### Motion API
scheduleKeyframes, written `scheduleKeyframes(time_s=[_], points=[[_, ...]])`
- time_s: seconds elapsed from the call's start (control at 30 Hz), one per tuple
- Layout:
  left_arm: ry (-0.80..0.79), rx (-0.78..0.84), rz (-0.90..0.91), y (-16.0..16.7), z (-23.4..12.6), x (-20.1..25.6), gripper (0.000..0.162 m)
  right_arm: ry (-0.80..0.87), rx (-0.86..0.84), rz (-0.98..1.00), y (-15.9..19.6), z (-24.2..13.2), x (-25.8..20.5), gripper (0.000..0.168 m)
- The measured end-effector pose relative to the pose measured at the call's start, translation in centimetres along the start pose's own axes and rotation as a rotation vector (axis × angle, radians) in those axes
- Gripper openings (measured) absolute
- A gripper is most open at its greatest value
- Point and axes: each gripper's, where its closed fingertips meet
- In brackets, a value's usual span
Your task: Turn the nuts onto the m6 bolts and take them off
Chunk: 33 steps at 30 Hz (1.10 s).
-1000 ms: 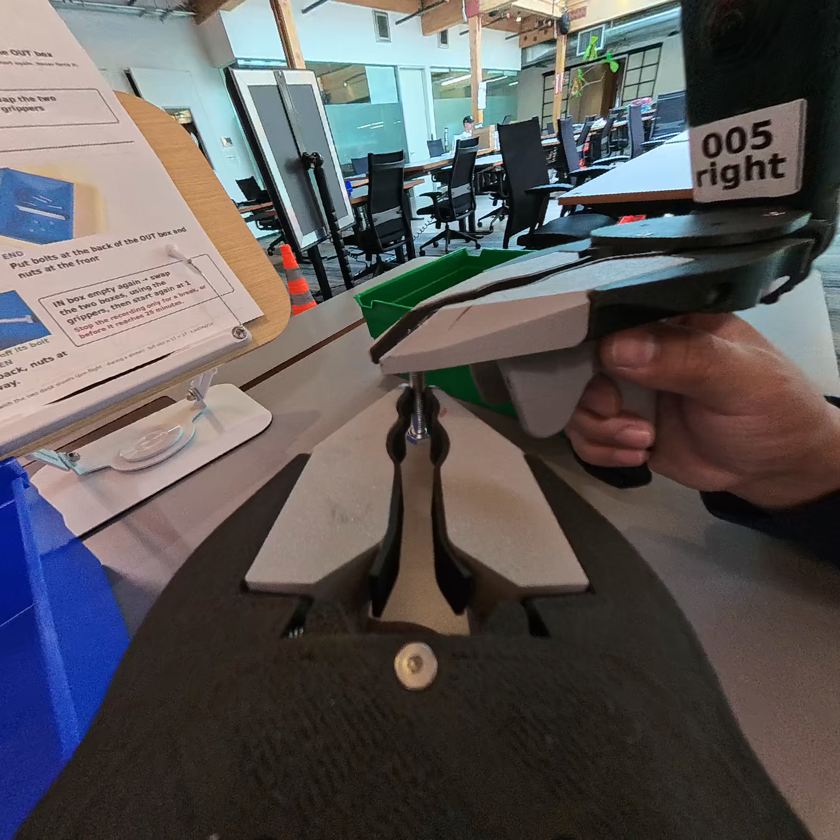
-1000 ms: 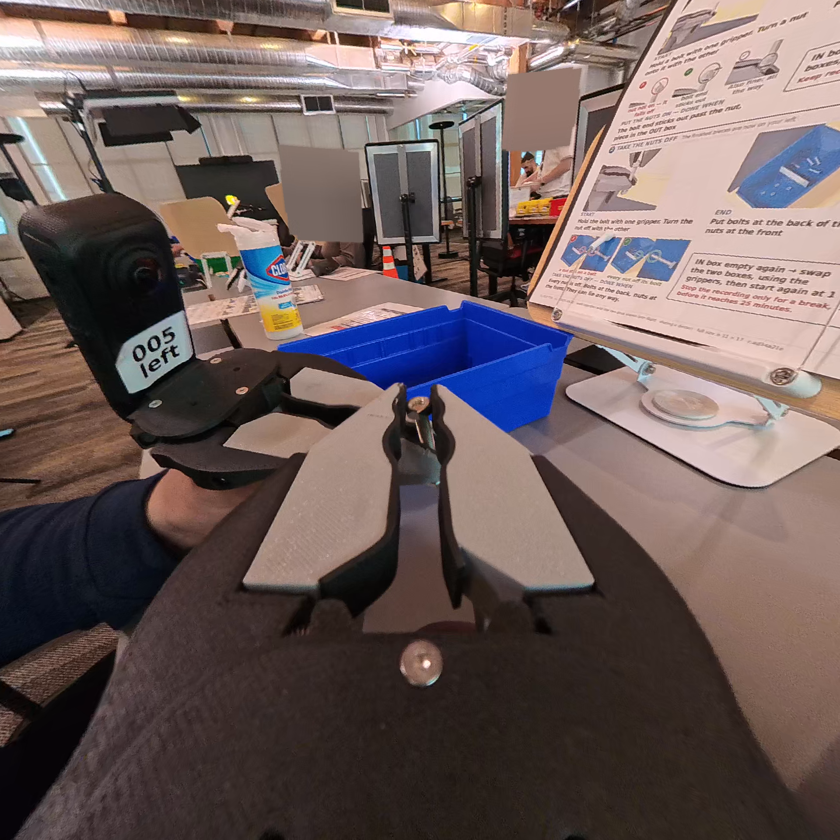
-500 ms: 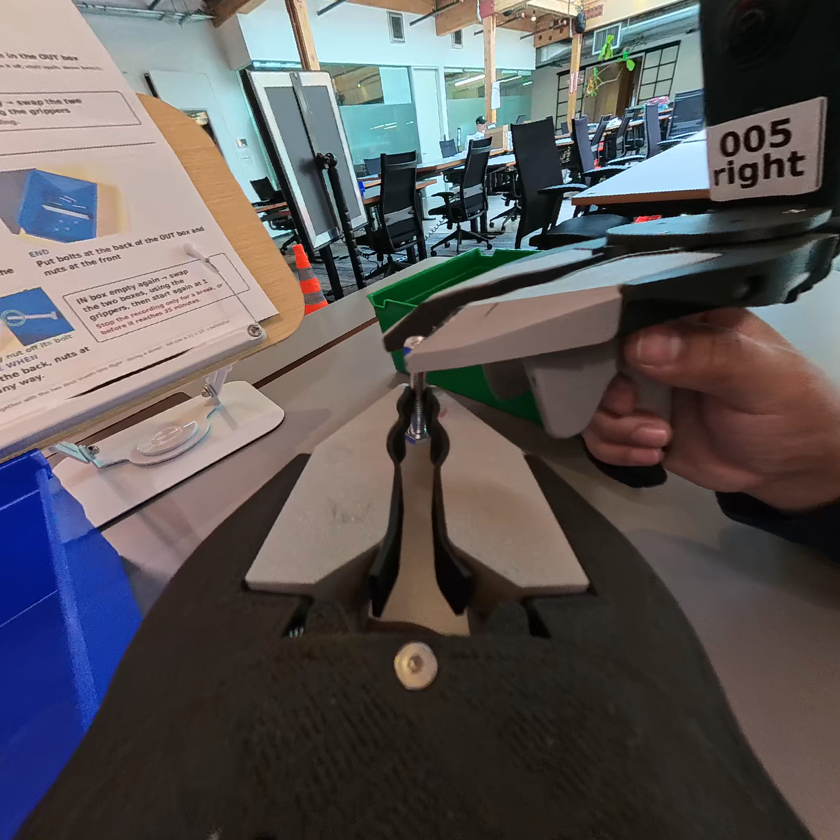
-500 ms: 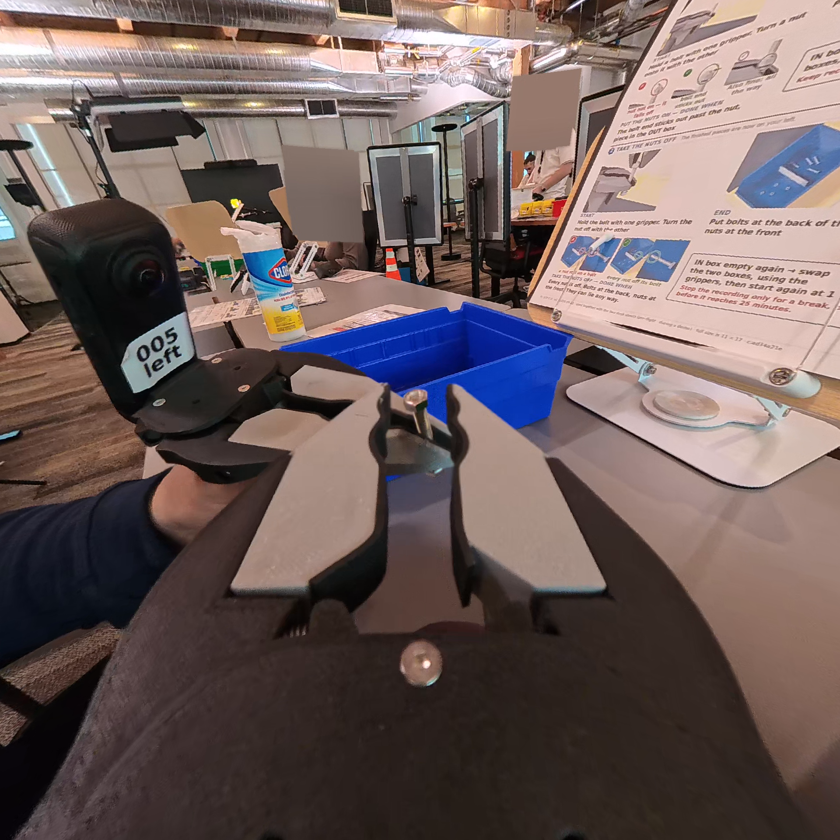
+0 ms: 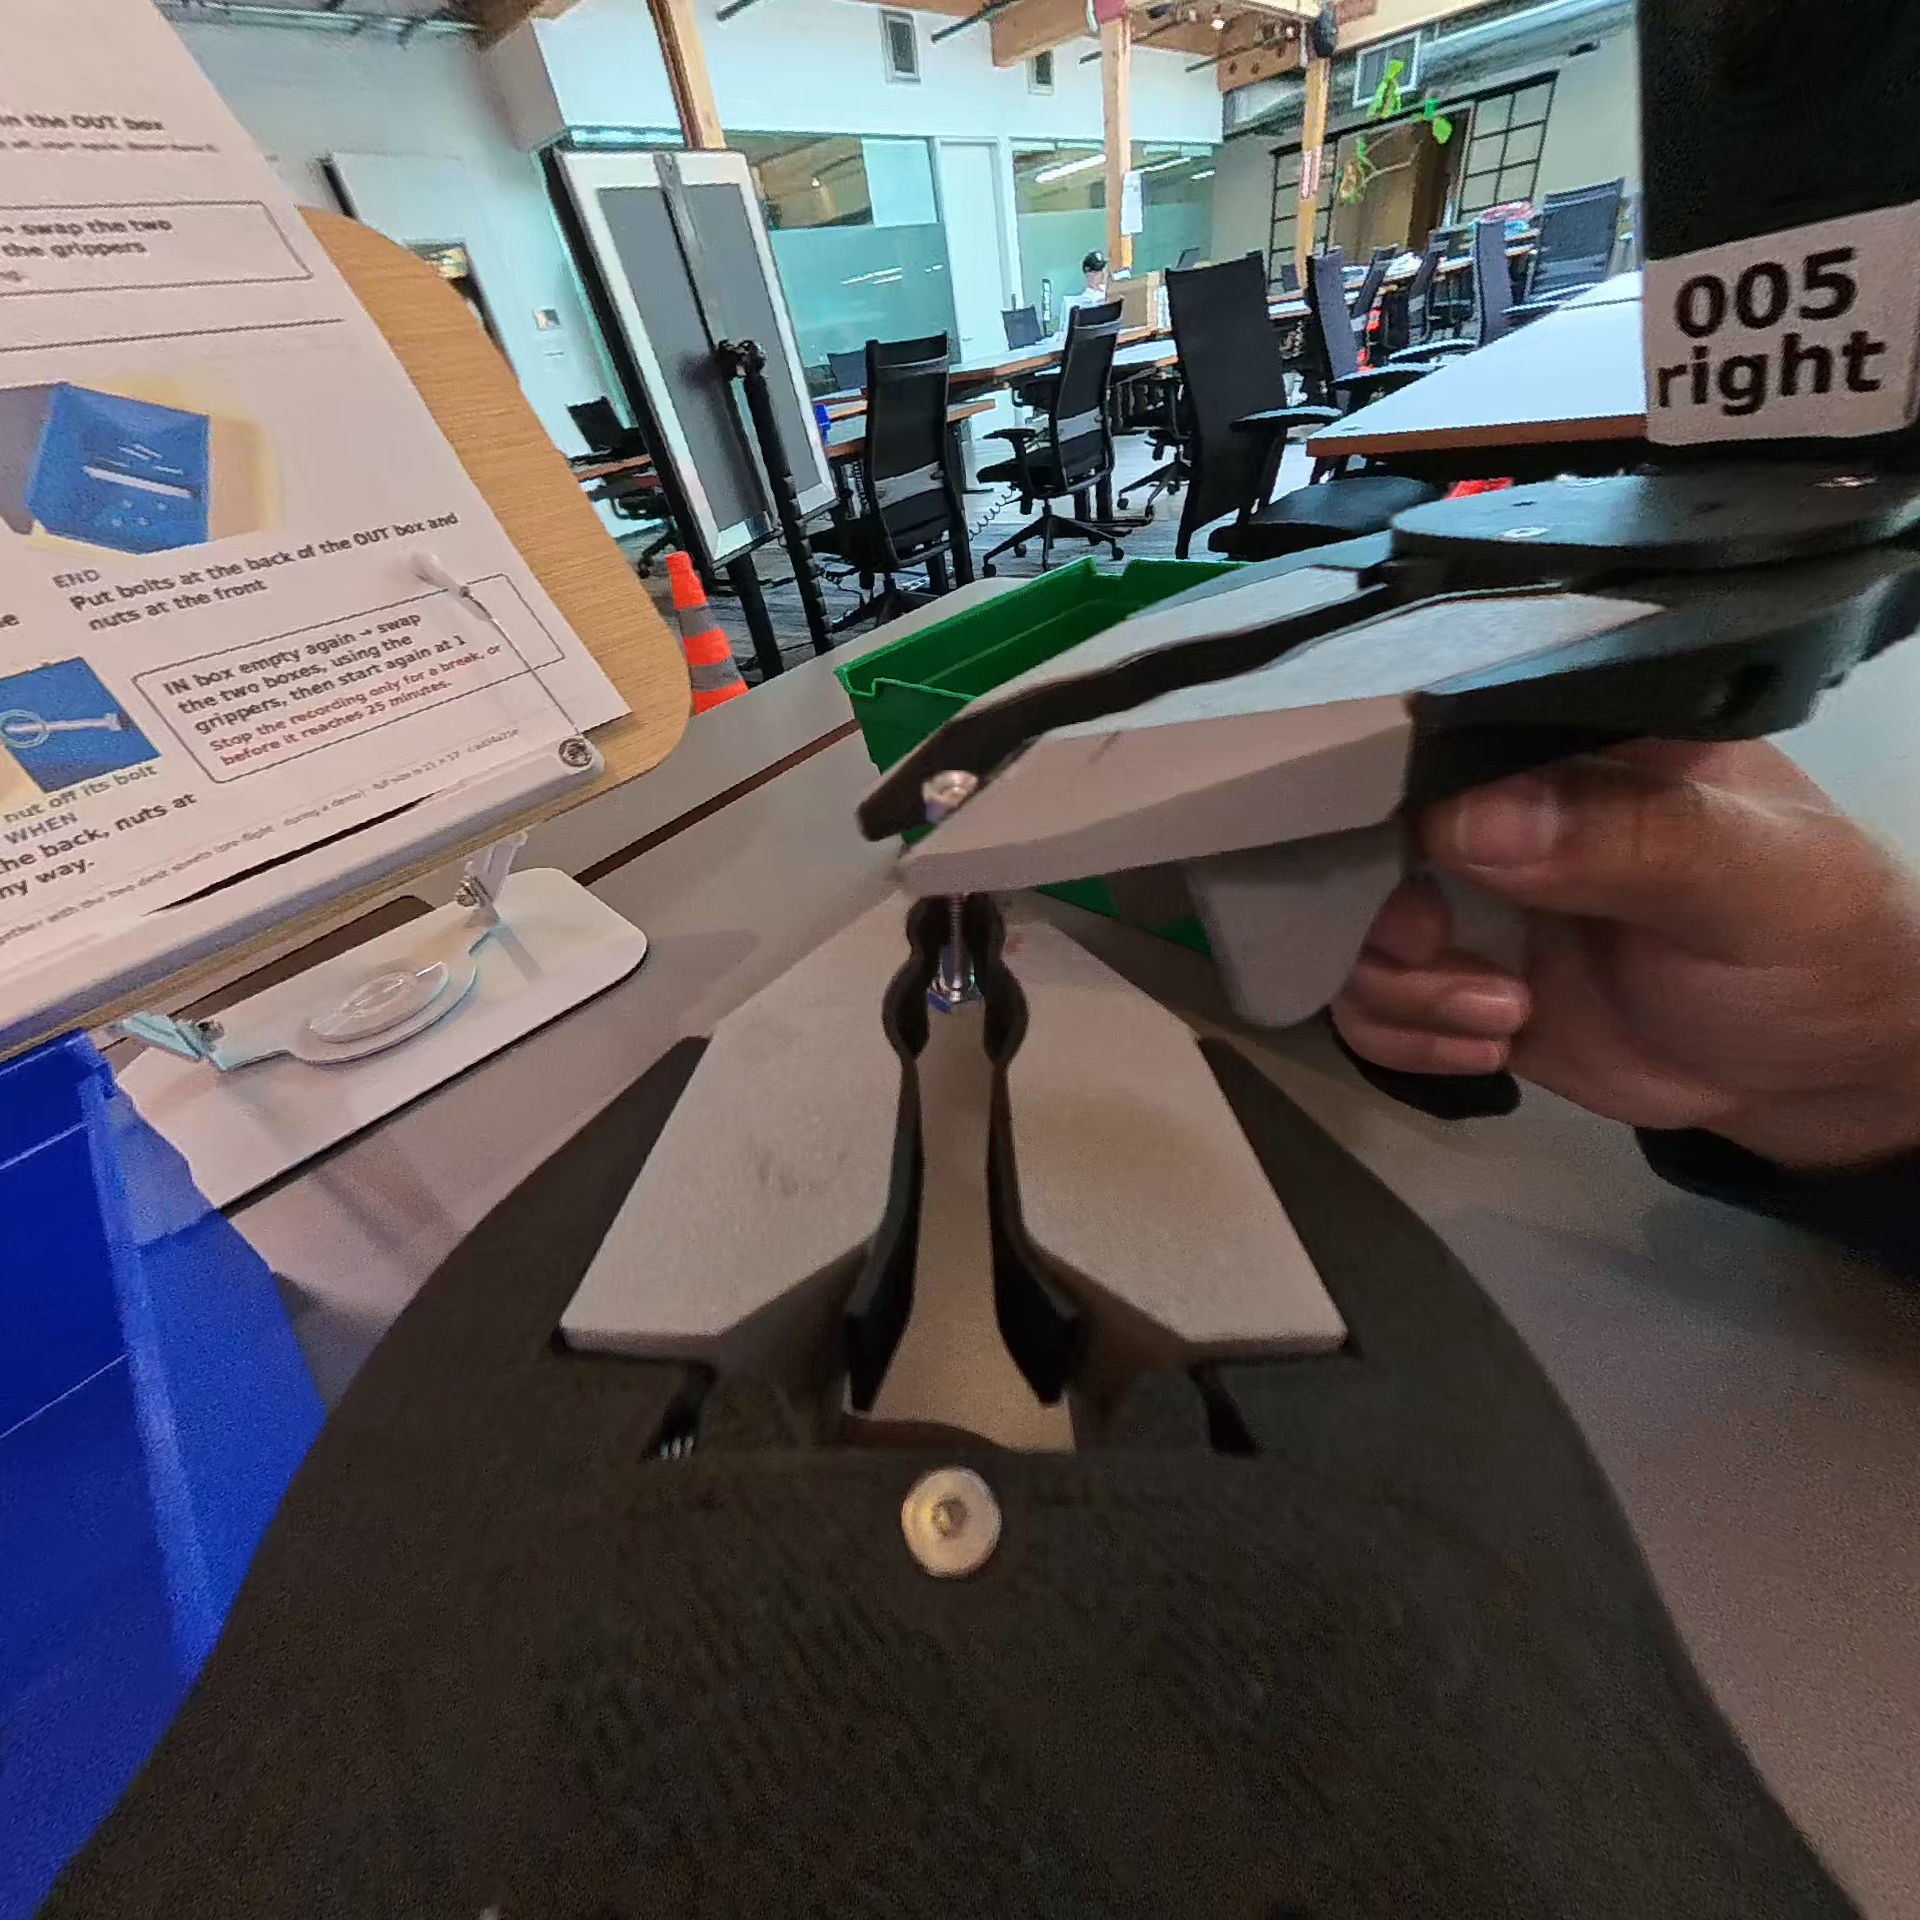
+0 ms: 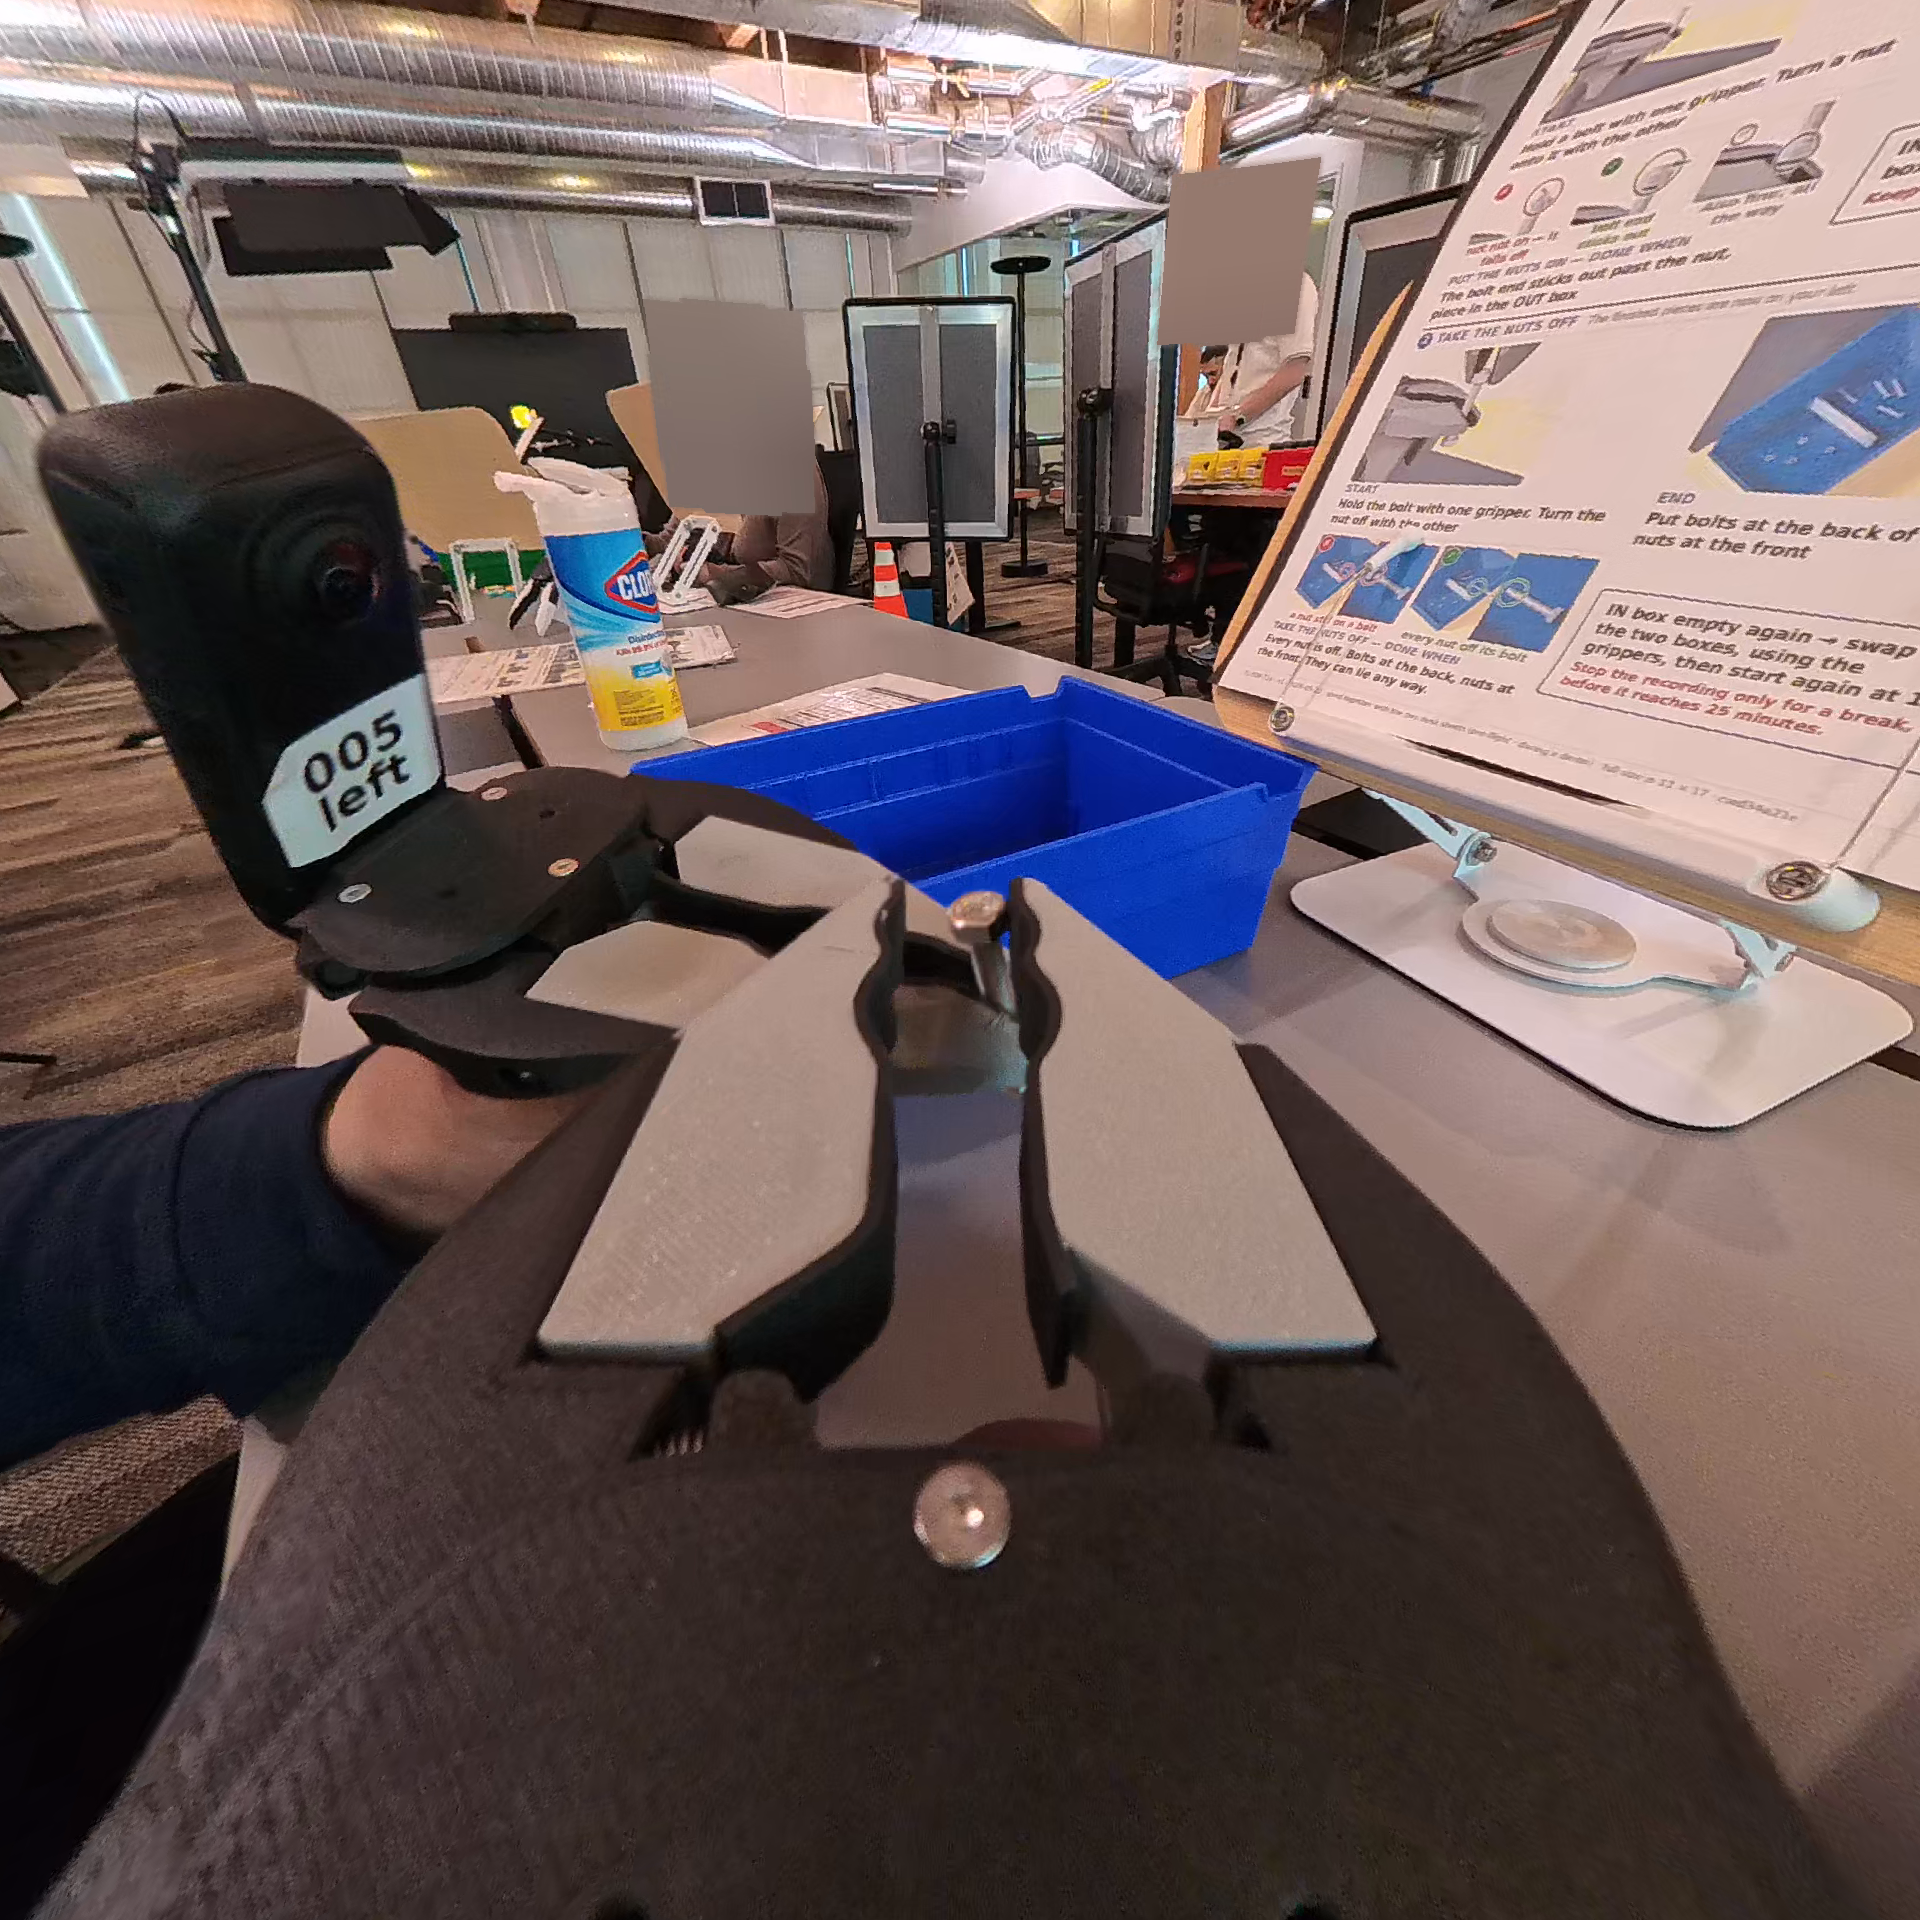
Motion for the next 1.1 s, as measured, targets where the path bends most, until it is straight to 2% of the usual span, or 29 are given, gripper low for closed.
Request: scheduleKeyframes(time_s=[0.07,0.27,0.33,0.4,0.53,0.8,0.9,1.1], points=[[0.014,0.008,0.017,-0.1,0.0,0.6,0.002,0.009,-0.001,-0.011,-0.1,-0.1,0.1,0.007],[0.007,-0.001,0.01,0.0,0.0,0.3,0.002,0.01,-0.008,-0.002,0.0,-0.2,0.3,0.007],[-0.02,-0.004,0.01,0.1,0.0,-0.3,0.002,0.028,0.012,-0.006,-0.3,-0.4,0.6,0.009],[-0.041,-0.011,-0.011,0.2,-0.1,-1.1,0.002,0.054,0.027,-0.005,-0.6,-0.8,1.1,0.02],[-0.073,-0.024,-0.045,0.4,-0.2,-2.4,0.002,0.04,0.019,0.001,-0.3,-0.7,1.0,0.019],[-0.012,-0.042,0.017,0.8,0.2,-0.2,0.002,0.058,-0.032,-0.063,0.4,0.2,0.3,0.017],[-0.003,-0.037,0.041,0.7,0.2,0.4,0.002,0.061,-0.032,-0.061,0.4,0.1,0.4,0.007],[0.011,-0.043,0.004,0.8,0.2,0.3,0.002,0.053,0.002,-0.05,-0.3,-0.3,0.4,0.006]])
Point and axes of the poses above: each gripper's, where its closed fingertips meet, z out along the fingers, y out of its underside, x = y × z across the jaws, and after that the axes turned 7 degrees about -y, right-handed
